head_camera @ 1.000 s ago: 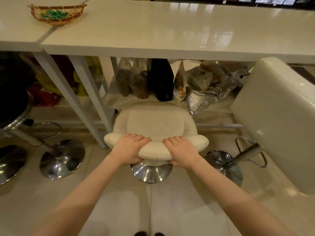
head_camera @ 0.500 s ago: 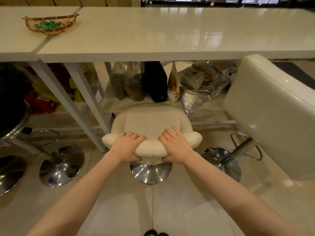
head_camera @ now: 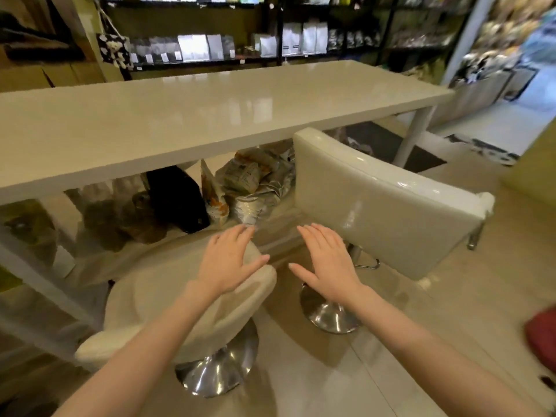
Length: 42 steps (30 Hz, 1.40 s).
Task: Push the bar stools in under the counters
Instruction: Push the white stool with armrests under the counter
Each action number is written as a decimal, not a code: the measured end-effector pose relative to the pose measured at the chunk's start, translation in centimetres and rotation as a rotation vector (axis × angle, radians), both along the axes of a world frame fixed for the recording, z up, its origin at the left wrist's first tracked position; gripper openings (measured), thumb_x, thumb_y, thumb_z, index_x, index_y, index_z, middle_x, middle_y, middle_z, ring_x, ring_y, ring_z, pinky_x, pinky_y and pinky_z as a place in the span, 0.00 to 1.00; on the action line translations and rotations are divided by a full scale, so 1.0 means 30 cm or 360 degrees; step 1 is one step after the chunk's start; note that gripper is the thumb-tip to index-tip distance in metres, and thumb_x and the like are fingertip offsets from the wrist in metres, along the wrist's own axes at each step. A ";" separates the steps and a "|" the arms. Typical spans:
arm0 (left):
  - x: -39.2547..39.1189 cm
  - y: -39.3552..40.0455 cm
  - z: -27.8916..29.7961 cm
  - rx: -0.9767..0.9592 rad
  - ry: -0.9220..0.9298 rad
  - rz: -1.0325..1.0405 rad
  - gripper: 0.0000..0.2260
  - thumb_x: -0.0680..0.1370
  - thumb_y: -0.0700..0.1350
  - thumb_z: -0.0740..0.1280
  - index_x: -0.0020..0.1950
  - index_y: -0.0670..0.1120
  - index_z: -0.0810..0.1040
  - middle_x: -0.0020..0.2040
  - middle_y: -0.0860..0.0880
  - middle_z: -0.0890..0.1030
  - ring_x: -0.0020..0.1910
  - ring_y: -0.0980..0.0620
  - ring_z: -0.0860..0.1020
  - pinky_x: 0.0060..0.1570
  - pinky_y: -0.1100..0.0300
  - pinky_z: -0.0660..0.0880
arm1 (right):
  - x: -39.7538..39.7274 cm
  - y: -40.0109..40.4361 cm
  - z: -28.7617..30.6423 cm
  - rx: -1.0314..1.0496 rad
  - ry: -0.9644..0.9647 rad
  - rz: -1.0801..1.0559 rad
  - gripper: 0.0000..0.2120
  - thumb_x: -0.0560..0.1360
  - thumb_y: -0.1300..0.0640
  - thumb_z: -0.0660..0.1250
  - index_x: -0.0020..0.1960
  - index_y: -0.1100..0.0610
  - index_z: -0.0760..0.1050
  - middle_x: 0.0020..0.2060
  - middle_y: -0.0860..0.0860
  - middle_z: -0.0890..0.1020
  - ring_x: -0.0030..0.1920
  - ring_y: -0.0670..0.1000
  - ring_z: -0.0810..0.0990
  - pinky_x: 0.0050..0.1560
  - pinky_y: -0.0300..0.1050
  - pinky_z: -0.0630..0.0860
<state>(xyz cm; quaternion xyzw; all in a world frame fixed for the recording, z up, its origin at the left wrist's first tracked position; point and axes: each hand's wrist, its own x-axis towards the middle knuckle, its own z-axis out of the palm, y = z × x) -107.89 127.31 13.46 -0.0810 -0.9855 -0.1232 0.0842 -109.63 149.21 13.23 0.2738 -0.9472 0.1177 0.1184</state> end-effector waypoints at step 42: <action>-0.730 0.782 0.265 -0.0143 0.0328 -0.0802 0.38 0.69 0.67 0.38 0.60 0.49 0.77 0.46 0.47 0.84 0.43 0.50 0.79 0.44 0.53 0.74 | -0.456 0.756 0.270 -0.0283 -0.0177 -0.0432 0.29 0.74 0.31 0.46 0.56 0.48 0.75 0.50 0.48 0.83 0.50 0.50 0.79 0.45 0.47 0.72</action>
